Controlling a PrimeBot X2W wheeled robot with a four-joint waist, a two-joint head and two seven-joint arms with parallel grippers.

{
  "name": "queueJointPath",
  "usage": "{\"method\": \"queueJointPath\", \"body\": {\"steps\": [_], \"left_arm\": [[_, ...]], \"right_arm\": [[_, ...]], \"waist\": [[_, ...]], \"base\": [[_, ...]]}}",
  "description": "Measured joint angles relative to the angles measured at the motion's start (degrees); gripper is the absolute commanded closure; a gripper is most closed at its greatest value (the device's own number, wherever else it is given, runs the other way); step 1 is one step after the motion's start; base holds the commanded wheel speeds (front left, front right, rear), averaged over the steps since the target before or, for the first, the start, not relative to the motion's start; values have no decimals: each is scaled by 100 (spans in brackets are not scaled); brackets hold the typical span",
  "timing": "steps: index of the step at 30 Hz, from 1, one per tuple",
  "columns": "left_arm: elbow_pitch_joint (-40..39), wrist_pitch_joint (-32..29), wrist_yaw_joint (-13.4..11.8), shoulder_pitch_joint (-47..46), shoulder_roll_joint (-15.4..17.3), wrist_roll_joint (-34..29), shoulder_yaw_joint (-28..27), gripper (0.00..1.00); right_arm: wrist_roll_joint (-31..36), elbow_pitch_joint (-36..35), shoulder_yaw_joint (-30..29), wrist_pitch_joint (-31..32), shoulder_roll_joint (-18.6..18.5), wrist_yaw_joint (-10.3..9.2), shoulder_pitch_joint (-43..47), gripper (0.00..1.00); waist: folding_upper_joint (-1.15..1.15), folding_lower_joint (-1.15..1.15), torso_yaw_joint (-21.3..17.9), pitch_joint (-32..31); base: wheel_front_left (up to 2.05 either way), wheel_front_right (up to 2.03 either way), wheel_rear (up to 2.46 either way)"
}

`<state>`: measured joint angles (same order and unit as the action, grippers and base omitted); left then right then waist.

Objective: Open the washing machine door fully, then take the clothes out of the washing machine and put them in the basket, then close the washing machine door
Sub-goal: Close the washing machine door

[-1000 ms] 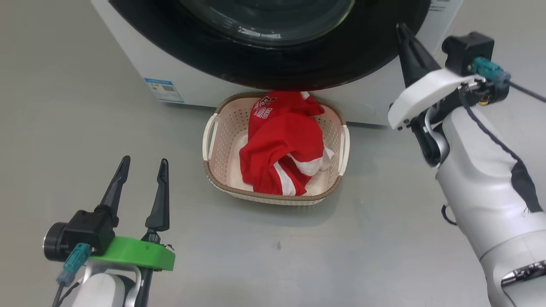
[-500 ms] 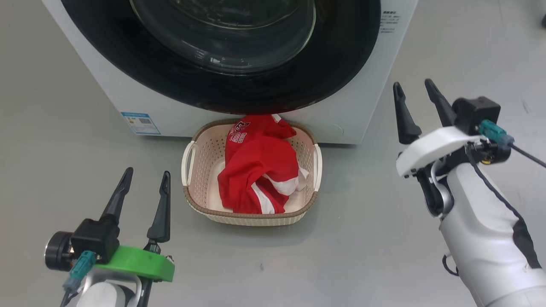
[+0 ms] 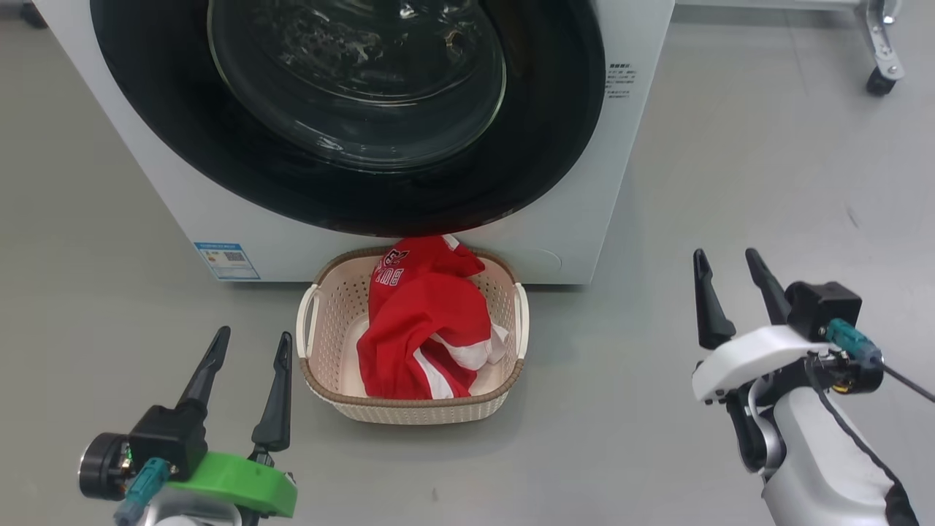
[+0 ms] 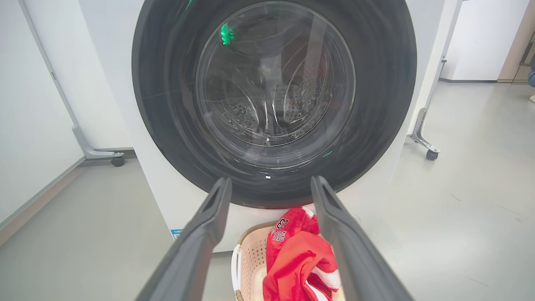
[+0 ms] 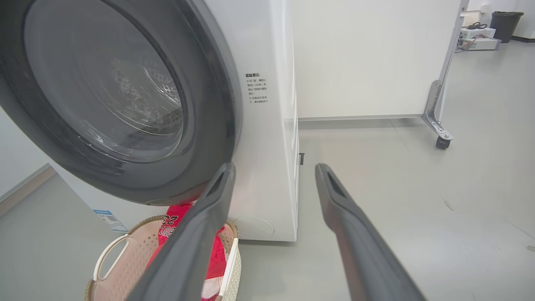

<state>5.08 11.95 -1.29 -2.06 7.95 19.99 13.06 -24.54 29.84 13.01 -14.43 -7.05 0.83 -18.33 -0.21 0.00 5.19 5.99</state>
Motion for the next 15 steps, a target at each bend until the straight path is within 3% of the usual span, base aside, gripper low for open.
{"method": "queueJointPath", "body": {"steps": [15], "left_arm": [[-94,-62,-67,221,36,0,-12,0]], "right_arm": [[56,-860,-125,0,45,-209,1079,0]], "waist": [[0,0,-182,-198]], "base": [[0,0,0]]}}
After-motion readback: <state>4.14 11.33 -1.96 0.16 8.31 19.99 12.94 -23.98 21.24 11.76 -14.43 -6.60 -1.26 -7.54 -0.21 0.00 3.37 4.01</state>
